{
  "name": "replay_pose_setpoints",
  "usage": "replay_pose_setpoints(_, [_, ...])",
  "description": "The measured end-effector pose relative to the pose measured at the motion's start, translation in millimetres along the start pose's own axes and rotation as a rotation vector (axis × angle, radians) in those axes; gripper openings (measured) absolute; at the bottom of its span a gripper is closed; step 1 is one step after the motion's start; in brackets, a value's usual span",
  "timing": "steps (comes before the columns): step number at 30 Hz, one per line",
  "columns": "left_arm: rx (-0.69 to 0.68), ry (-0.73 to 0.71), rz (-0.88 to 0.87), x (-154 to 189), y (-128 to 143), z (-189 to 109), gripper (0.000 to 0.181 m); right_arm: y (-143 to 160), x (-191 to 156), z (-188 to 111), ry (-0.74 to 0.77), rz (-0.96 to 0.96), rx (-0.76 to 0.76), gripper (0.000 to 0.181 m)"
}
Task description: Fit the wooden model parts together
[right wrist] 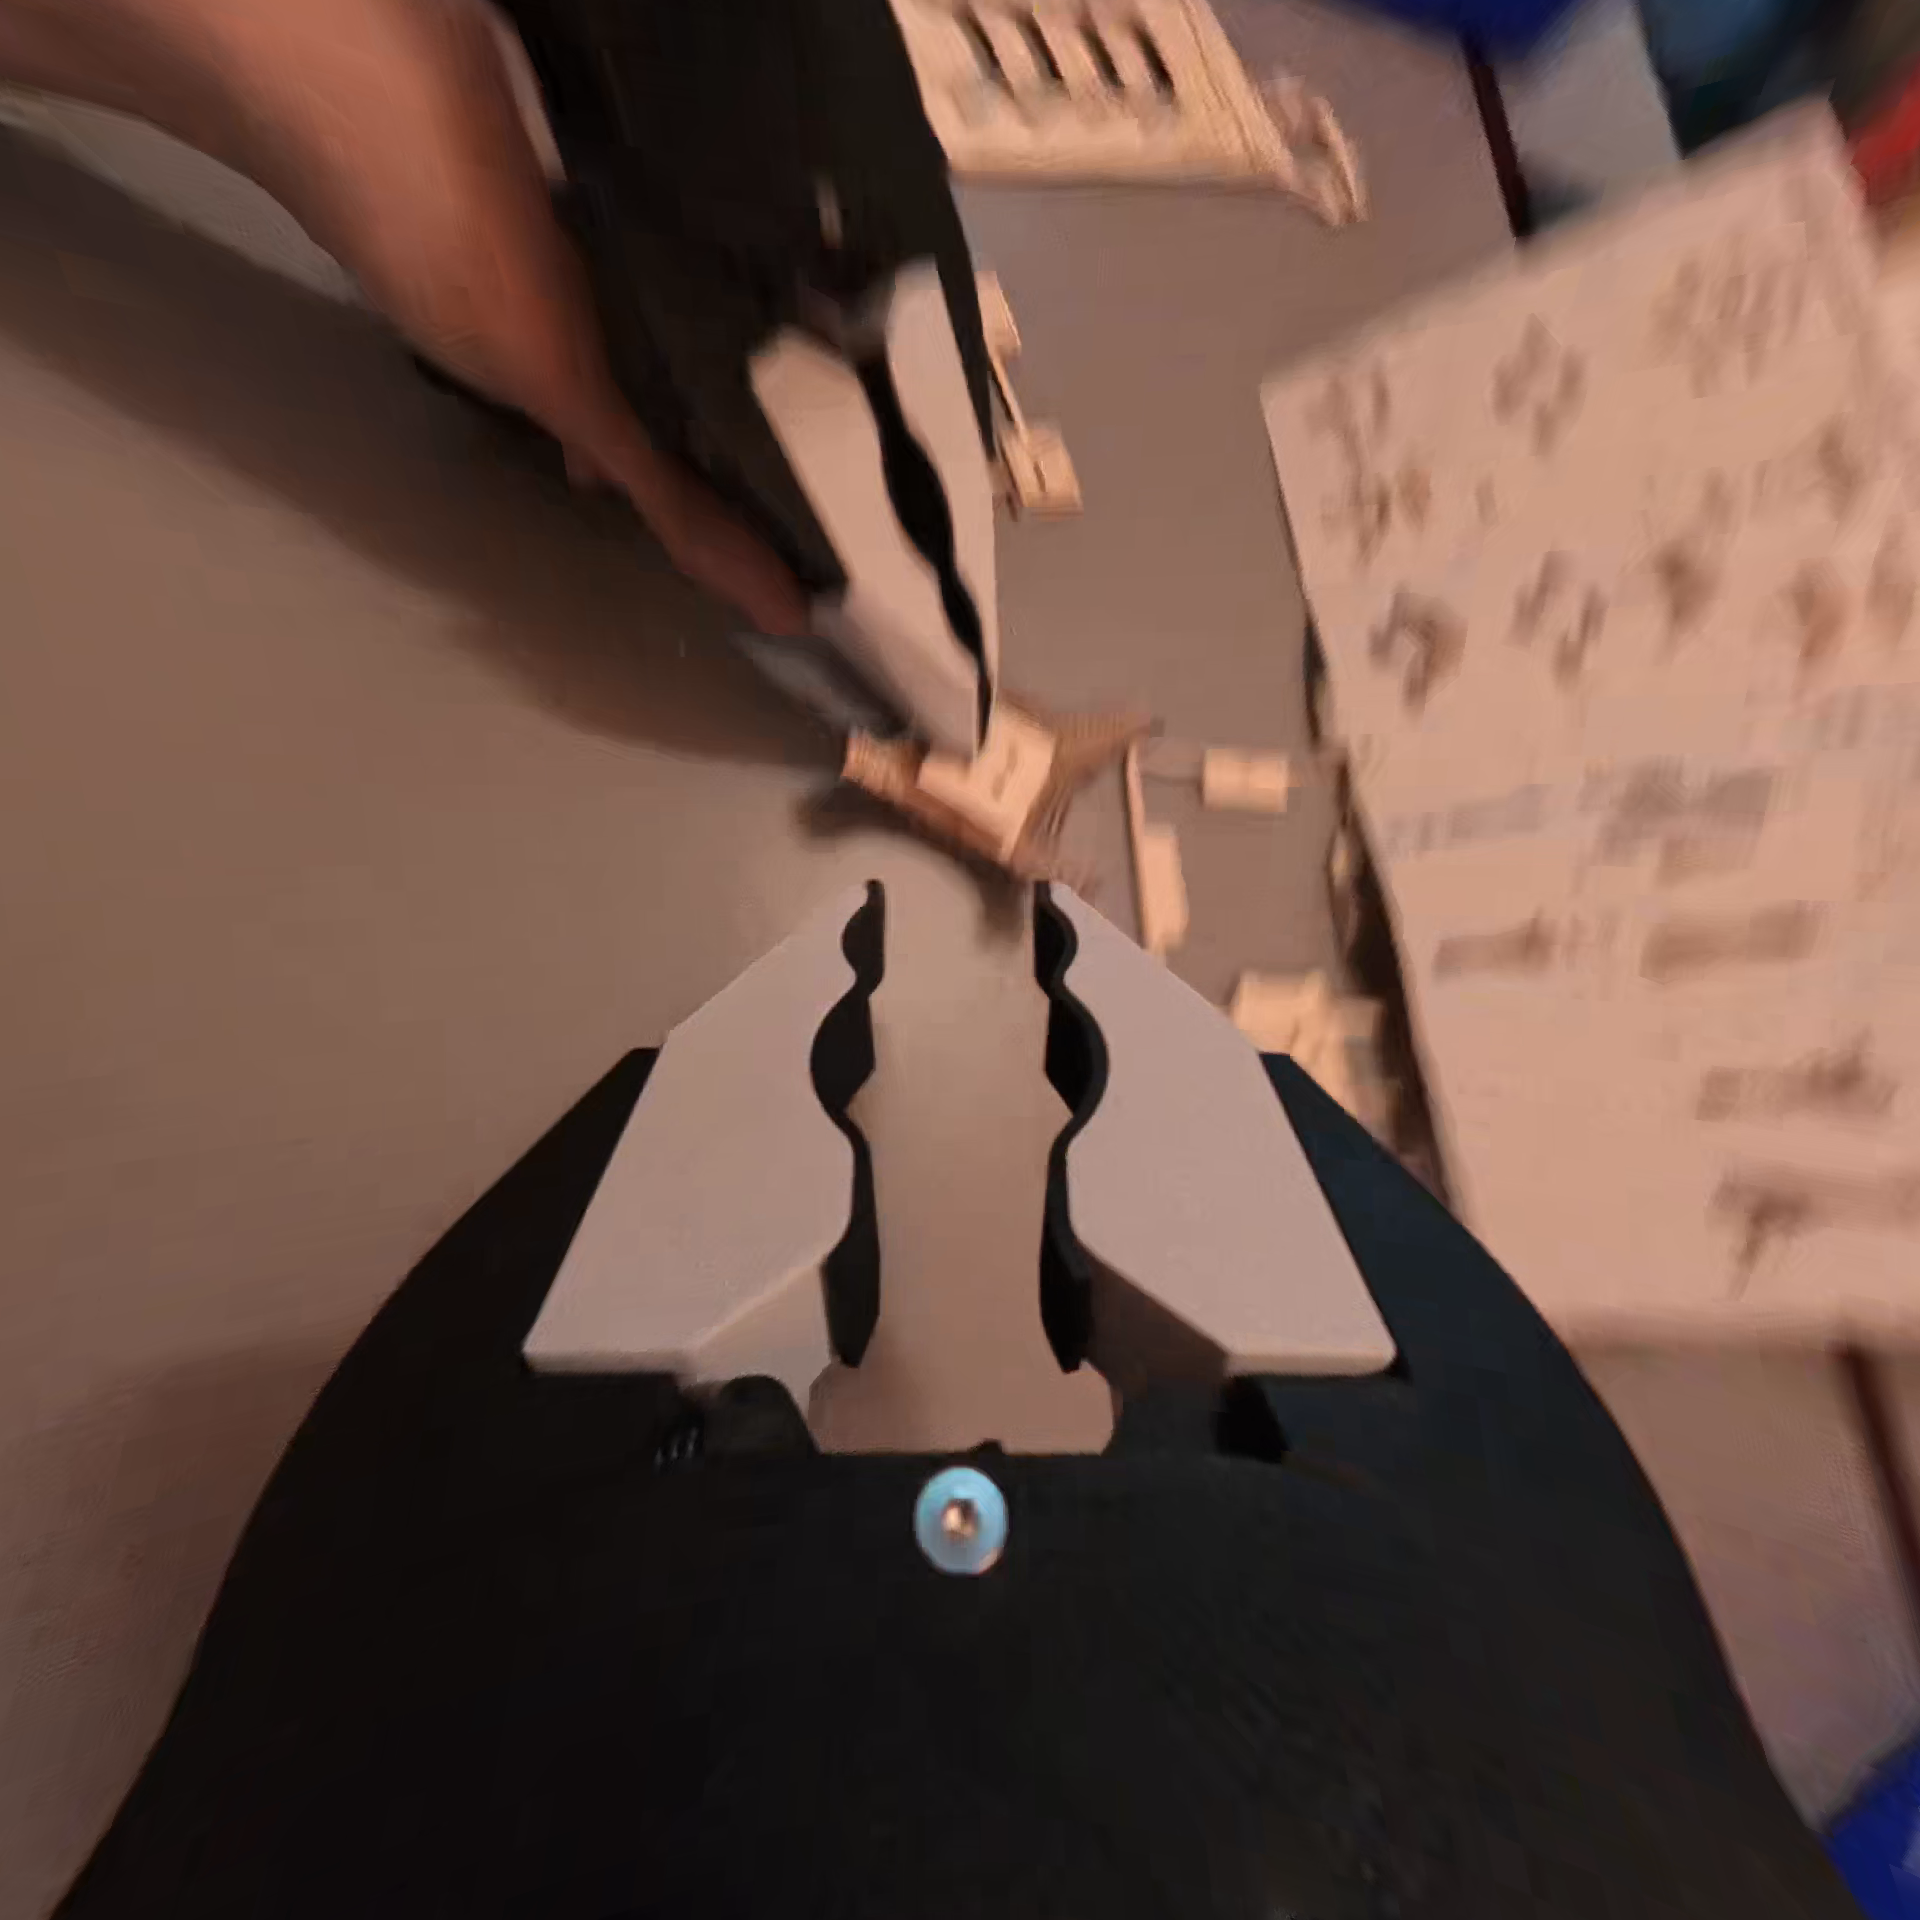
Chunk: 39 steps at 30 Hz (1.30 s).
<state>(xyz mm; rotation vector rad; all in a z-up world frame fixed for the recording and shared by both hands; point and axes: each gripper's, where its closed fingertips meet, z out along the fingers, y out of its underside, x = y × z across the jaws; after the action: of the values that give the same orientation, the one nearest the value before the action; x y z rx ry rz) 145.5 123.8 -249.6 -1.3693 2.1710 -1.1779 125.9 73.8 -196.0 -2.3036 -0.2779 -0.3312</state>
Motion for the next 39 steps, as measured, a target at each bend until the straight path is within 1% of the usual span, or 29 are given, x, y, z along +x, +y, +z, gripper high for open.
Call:
replay_pose_setpoints(2, [-0.001,0.009,0.004,0.0,0.1,0.0,0.000,34.4,-29.8,-5.2,0.067,0.282,-0.143,0.045])
replay_pose_setpoints(3, [-0.002,0.010,0.013,0.0,0.1,0.0,0.000,36.2,-35.3,-5.4,0.126,0.457,-0.119,0.050])
replay_pose_setpoints(4, [-0.003,0.013,0.019,0.0,0.1,0.1,0.000,22.8,-34.6,-6.4,0.182,0.622,0.004,0.054])
replay_pose_setpoints(5, [-0.003,0.018,0.019,0.0,0.0,0.1,0.000,-2.4,-37.1,-9.0,0.172,0.749,0.193,0.061])
replay_pose_setpoints(6, [-0.003,0.023,0.013,0.1,-0.1,0.0,0.000,-27.5,-41.5,-13.4,0.135,0.831,0.376,0.061])
replay_pose_setpoints(7, [-0.004,0.028,0.007,0.0,-0.2,0.0,0.000,-42.9,-45.0,-15.1,0.123,0.861,0.486,0.053])
replay_pose_setpoints(8, [-0.004,0.031,0.011,0.1,-0.1,0.0,0.000,-49.2,-49.2,-12.8,0.143,0.850,0.521,0.055])
replay_pose_setpoints(10, [-0.008,0.028,0.037,0.1,0.1,-0.1,0.000,-40.9,-60.6,-3.7,0.237,0.810,0.443,0.081])
replay_pose_setpoints(11, [-0.012,0.023,0.063,0.1,0.3,0.0,0.000,-38.9,-63.9,-3.8,0.279,0.831,0.435,0.088])
replay_pose_setpoints(14, [-0.051,0.009,0.124,0.1,0.7,0.1,0.000,-52.4,-79.0,-10.4,0.246,0.949,0.573,0.077])
replay_pose_setpoints(16, [-0.100,-0.003,0.157,0.1,0.9,0.1,0.000,-62.7,-84.7,-17.6,0.243,1.010,0.710,0.079])
replay_pose_setpoints(18, [-0.160,-0.021,0.195,0.0,1.6,0.0,0.000,-84.5,-103.1,-26.8,0.177,0.956,0.832,0.076])
replay_pose_setpoints(19, [-0.193,-0.032,0.213,0.0,2.2,-0.5,0.000,-90.8,-113.1,-26.6,0.176,0.901,0.838,0.070])
replay_pose_setpoints(21, [-0.257,-0.053,0.263,0.1,3.6,-1.5,0.000,-96.0,-124.9,-21.0,0.208,0.804,0.798,0.081])
replay_pose_setpoints(22, [-0.279,-0.065,0.288,0.0,3.8,-1.5,0.000,-99.9,-128.4,-21.1,0.203,0.764,0.794,0.084])
replay_pose_setpoints(24, [-0.312,-0.087,0.321,-0.1,4.4,-1.8,0.000,-108.2,-131.1,-29.3,0.202,0.699,0.832,0.074])
replay_pose_setpoints(25, [-0.326,-0.094,0.332,-0.1,4.6,-1.9,0.000,-109.5,-130.4,-32.7,0.213,0.679,0.838,0.070])
replay_pose_setpoints(28, [-0.360,-0.103,0.349,-0.3,5.3,-2.2,0.000,-112.2,-126.7,-35.8,0.262,0.599,0.829,0.068])
replay_pose_setpoints(31, [-0.405,-0.099,0.360,-0.3,5.7,-2.5,0.000,-109.4,-122.9,-35.0,0.365,0.483,0.774,0.069])
replay_pose_setpoints(39, [-0.494,-0.015,0.284,0.0,4.4,-1.0,0.000,-118.1,-138.5,-26.2,0.302,0.384,0.742,0.068])
